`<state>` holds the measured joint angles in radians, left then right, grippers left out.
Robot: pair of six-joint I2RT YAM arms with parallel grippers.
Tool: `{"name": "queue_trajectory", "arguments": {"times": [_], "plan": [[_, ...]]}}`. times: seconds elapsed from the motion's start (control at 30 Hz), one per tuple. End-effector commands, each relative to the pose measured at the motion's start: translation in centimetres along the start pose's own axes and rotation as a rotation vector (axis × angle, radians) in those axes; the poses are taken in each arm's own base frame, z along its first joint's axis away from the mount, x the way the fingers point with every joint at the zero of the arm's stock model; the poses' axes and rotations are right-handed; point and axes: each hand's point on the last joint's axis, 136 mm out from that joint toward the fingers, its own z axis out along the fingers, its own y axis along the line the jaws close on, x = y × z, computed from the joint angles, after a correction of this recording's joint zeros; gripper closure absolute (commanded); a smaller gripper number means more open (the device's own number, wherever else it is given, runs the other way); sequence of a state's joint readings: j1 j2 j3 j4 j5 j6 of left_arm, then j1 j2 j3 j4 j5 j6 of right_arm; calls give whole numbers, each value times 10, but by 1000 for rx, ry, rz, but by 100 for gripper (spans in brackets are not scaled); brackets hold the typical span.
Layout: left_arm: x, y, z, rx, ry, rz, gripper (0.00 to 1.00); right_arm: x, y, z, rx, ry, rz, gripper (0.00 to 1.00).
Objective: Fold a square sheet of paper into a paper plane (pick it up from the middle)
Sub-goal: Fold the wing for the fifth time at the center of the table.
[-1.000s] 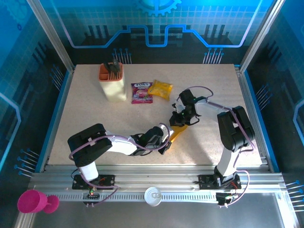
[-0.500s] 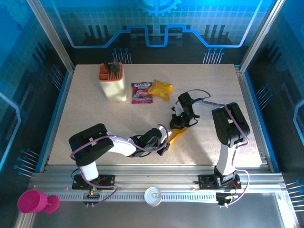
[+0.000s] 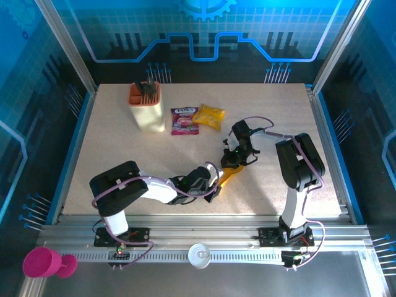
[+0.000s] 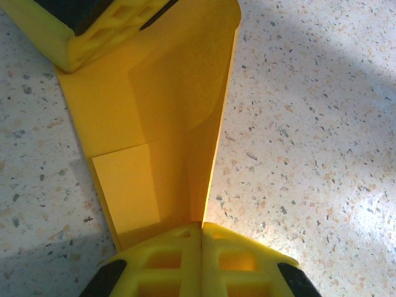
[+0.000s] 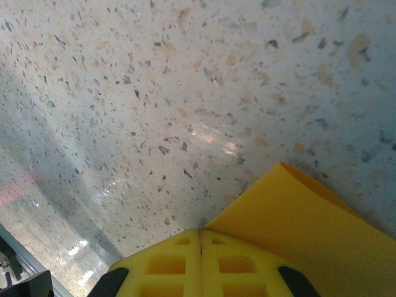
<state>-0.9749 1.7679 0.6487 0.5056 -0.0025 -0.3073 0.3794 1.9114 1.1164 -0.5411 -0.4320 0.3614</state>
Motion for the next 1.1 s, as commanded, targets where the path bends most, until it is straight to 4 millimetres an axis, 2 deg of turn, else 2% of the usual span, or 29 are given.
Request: {"name": "queue_trajectory", "arguments": {"times": [0.0,0.43,1.07], "plan": [[-9,5,-5,-20,-22,20,100,25,-35,27,106,89,35,99],[-20,2,-10,-27,-35,47,100,30,-44,34,128,106,43,100],[-10,19,-3,-57,-8,46,100,36,-51,41,139,128,56,100]]}}
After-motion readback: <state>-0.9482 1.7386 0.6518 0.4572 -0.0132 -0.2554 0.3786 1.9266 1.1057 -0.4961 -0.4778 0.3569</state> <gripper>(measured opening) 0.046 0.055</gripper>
